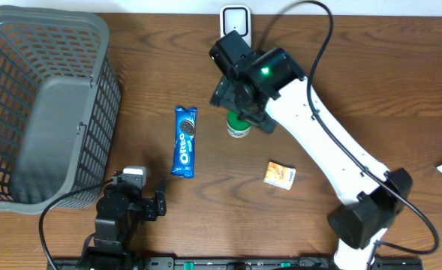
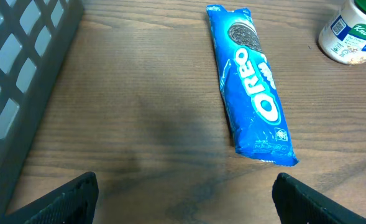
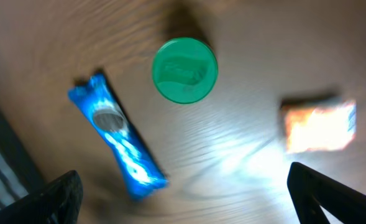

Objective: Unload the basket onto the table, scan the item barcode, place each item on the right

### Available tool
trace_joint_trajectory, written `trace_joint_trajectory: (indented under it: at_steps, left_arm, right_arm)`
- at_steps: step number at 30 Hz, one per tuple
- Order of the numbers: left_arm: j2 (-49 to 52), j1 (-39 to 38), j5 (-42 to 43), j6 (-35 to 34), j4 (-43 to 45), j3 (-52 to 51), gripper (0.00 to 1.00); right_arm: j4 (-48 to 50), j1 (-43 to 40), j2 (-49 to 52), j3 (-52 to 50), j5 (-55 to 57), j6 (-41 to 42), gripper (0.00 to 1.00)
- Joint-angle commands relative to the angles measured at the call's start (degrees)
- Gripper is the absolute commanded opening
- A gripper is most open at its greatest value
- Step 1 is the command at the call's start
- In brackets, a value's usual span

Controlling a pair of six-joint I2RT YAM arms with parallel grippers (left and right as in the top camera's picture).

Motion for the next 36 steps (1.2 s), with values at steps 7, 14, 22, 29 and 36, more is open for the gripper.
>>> trace_joint_trajectory:
  at_steps: [7,14,22,29,36]
  left_arm:
    - [-0.5,-0.1,-0.3,-0.3,0.0,-0.9,0.90]
    - [-0.5,-0.1,-0.3,-0.3,0.0,-0.9,0.90]
    - [-0.5,-0.1,-0.3,-0.3,0.0,-0.9,0.90]
    - [-0.5,-0.1,-0.3,-0.3,0.0,-0.9,0.90]
    - [-0.5,-0.1,-0.3,-0.3,0.0,-0.9,0.90]
  right_arm:
    - [4.4,0.0,11.6,-0.5,-4.8,35.2,0.99]
    - [7.3,-1.2,16.4,-0.5,-5.4,37.7,0.99]
    - [7.7,-2.6,20.2,-0.5,-4.1,38.1,0.99]
    - [8.1,-4.1,23.2,-0.5,-4.0,36.4,0.82]
    - [7.8,-4.7,23.2,-0.5,-4.1,23.2,0.66]
